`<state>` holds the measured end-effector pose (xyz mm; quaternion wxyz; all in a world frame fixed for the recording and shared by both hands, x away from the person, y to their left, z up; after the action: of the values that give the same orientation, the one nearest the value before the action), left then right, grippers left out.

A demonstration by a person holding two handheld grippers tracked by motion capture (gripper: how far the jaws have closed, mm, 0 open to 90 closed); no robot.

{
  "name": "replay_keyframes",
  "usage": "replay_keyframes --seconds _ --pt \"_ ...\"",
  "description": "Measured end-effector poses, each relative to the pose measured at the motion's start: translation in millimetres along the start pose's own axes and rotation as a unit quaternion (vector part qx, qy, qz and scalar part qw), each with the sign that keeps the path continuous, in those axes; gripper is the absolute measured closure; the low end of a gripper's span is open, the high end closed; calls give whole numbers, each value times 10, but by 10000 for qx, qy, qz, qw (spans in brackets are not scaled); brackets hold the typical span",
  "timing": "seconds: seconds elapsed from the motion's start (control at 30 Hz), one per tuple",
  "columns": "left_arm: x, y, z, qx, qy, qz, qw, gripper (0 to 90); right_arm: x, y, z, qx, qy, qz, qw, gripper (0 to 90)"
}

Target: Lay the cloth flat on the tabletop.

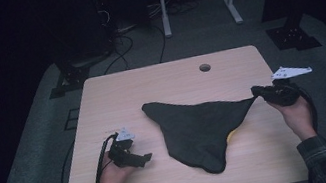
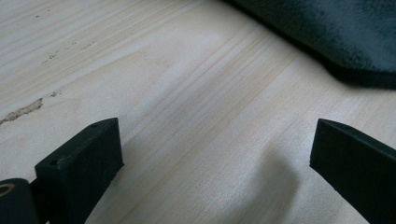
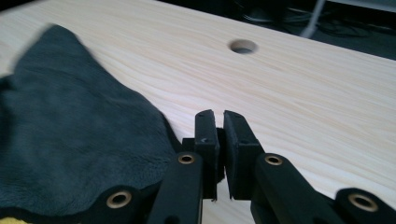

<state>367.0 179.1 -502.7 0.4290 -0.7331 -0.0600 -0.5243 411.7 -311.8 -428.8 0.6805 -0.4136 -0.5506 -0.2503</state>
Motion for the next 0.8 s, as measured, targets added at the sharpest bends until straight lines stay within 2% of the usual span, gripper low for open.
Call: replay_keyframes --seconds 0.07,0.1,0.23,0.4,0.53,0.67,0.8 --pt "0 0 1 0 2 1 10000 13 -19 6 -41 -81 -28 44 10000 838" --pt "0 0 1 1 -1 1 10000 13 -67 22 -127 -249 -36 143 9996 838" --pt "-1 1 0 11 10 0 10000 13 -140 51 -212 -335 27 239 9992 818" --pt "-5 0 -6 27 49 16 10000 13 -113 36 -132 -232 19 222 9995 643" --pt "-6 1 -13 25 71 22 10000 13 -80 -8 34 -55 7 95 9999 580" --pt "-6 6 -19 27 68 -6 10000 13 -133 -21 332 416 -34 139 9990 577" --pt "-4 9 -19 36 77 -6 10000 13 -230 -25 700 1020 -93 273 9944 574"
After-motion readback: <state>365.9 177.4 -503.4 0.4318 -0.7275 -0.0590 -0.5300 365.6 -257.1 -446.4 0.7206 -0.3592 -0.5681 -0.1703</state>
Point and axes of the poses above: each handheld gripper's, and its own axes: y roughly forward along the jaws, x roughly out of its top, z roughly to its left, the point moved 4 cm from there along y, roughly forward along the jaws, and after that the axes turned 14 degrees about -z, right-handed, at the moved point
